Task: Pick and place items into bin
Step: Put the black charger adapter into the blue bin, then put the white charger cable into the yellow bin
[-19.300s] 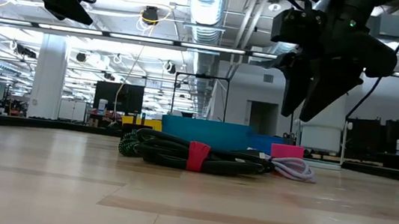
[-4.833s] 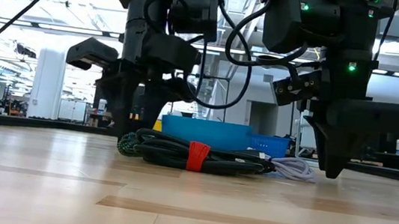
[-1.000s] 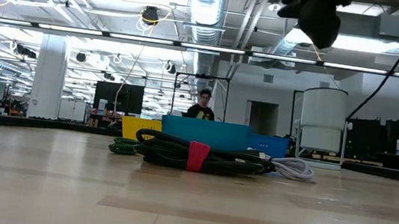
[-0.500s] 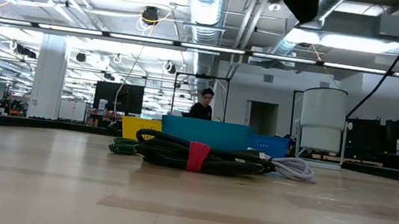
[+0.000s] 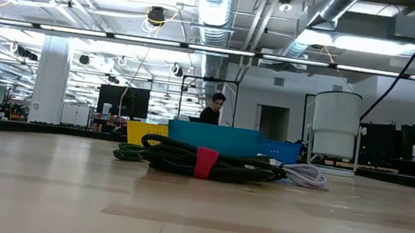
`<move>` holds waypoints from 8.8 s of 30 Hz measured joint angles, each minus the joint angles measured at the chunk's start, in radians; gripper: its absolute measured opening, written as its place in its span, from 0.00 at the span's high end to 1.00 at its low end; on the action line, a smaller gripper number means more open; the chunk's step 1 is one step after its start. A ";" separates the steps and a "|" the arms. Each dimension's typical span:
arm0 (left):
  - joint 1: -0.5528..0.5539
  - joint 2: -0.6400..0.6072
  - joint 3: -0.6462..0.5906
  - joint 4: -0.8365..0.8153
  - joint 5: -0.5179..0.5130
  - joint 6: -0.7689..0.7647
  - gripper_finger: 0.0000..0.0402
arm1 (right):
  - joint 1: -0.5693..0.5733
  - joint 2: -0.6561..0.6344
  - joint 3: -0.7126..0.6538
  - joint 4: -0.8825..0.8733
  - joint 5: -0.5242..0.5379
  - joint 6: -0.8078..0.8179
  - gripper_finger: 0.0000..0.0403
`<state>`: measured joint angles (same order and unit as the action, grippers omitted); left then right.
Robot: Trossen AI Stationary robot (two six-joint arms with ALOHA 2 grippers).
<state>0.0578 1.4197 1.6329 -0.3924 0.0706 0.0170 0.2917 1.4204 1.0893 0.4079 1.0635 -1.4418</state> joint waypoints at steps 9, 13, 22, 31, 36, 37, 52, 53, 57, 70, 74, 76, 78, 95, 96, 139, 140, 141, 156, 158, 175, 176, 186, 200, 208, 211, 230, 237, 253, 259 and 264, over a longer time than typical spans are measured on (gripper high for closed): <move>0.000 0.000 0.000 0.009 -0.004 -0.027 0.62 | 0.000 0.000 0.076 -0.002 -0.108 -0.045 0.35; 0.000 0.000 0.000 0.022 -0.004 -0.040 0.62 | 0.000 0.000 0.092 -0.002 -0.177 -0.058 0.35; 0.000 0.000 0.000 0.057 -0.003 -0.060 0.62 | 0.000 0.000 0.097 0.087 -0.226 -0.182 0.35; 0.000 0.000 0.000 0.063 -0.003 -0.076 0.62 | -0.001 0.000 0.097 0.169 -0.328 -0.268 0.35; -0.002 0.000 0.000 0.063 -0.003 -0.084 0.62 | -0.019 0.000 0.097 0.169 -0.360 -0.269 0.35; -0.003 0.000 0.000 0.063 -0.003 -0.084 0.62 | -0.023 0.000 0.097 0.169 -0.360 -0.269 0.35; -0.009 0.000 0.000 0.066 -0.001 -0.085 0.62 | -0.043 0.000 0.097 0.169 -0.429 -0.263 0.35; -0.009 0.000 0.000 0.066 -0.001 -0.085 0.62 | -0.043 0.000 0.097 0.169 -0.432 -0.263 0.35; -0.009 0.000 0.000 0.066 -0.001 -0.085 0.62 | -0.043 0.000 0.097 0.169 -0.438 -0.261 0.39; -0.009 -0.001 0.001 0.066 -0.001 -0.085 0.62 | -0.044 0.001 0.097 0.153 -0.435 -0.216 0.66; -0.009 -0.001 0.001 0.066 -0.001 -0.083 0.62 | -0.044 0.001 0.097 0.153 -0.435 -0.210 0.66; -0.009 -0.001 0.001 0.064 -0.001 -0.083 0.62 | -0.044 0.001 0.097 0.152 -0.435 -0.204 0.65; -0.009 -0.001 0.001 0.063 -0.001 -0.083 0.62 | -0.044 0.001 0.097 0.152 -0.435 -0.195 0.63; -0.054 -0.006 0.009 0.055 -0.024 -0.091 0.62 | -0.044 0.002 0.097 0.155 -0.437 -0.182 0.65; -0.058 -0.006 0.009 0.056 -0.032 -0.088 0.62 | -0.044 0.002 0.097 0.155 -0.434 -0.182 0.65; -0.070 -0.108 0.012 -0.096 -0.111 -0.026 0.35 | -0.267 0.000 0.097 0.151 -0.238 -0.156 0.65; -0.070 -0.108 0.012 -0.102 -0.112 -0.026 0.35 | -0.291 0.000 0.097 0.146 -0.239 -0.139 0.65; -0.071 -0.108 0.012 -0.107 -0.112 -0.027 0.35 | -0.315 0.000 0.096 0.140 -0.242 -0.123 0.65; -0.071 -0.108 0.011 -0.143 -0.115 -0.055 0.35 | -0.653 0.000 0.097 -0.329 -0.285 0.398 0.65; -0.071 -0.108 0.011 -0.143 -0.115 -0.055 0.35 | -0.687 0.000 0.097 -0.422 -0.334 0.494 0.65; -0.071 -0.107 0.009 -0.175 -0.117 -0.065 0.35 | -0.816 0.013 0.097 -0.878 -0.692 0.861 0.65; -0.071 -0.107 0.009 -0.177 -0.117 -0.065 0.35 | -0.819 0.022 0.097 -0.896 -0.702 0.872 0.65; -0.071 -0.107 0.009 -0.181 -0.117 -0.072 0.35 | -0.818 0.206 0.097 -0.939 -0.684 0.880 0.65; -0.071 -0.107 0.009 -0.204 -0.117 -0.088 0.35 | -0.857 0.369 0.097 -0.917 -0.593 0.874 0.56; -0.071 -0.107 0.009 -0.224 -0.119 -0.088 0.35 | -0.837 0.367 0.097 -0.901 -0.590 0.858 0.56; -0.071 -0.106 0.009 -0.230 -0.121 -0.088 0.35 | -0.828 0.367 0.097 -0.897 -0.590 0.845 0.56; -0.066 -0.113 0.009 -0.390 -0.319 -0.102 0.35 | -0.682 0.314 0.096 -0.902 -0.222 0.694 0.61; -0.057 -0.191 -0.058 -0.329 -0.420 -0.132 0.35 | -0.603 0.123 0.096 -0.934 -0.274 0.842 0.63; -0.052 -0.637 -0.854 0.223 -0.374 -0.193 0.35 | -0.314 -0.144 0.008 -1.013 -0.695 1.485 0.63; -0.052 -0.781 -1.078 0.404 -0.363 -0.221 0.35 | -0.177 -0.145 -0.157 -0.834 -0.603 1.620 0.63; -0.052 -0.865 -1.220 0.533 -0.355 -0.243 0.35 | -0.084 -0.141 -0.330 -0.619 -0.566 1.753 0.63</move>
<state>0.0055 0.5546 0.4130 0.1407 -0.2840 -0.2262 0.2078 1.2792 0.7592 -0.2113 0.4972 0.3112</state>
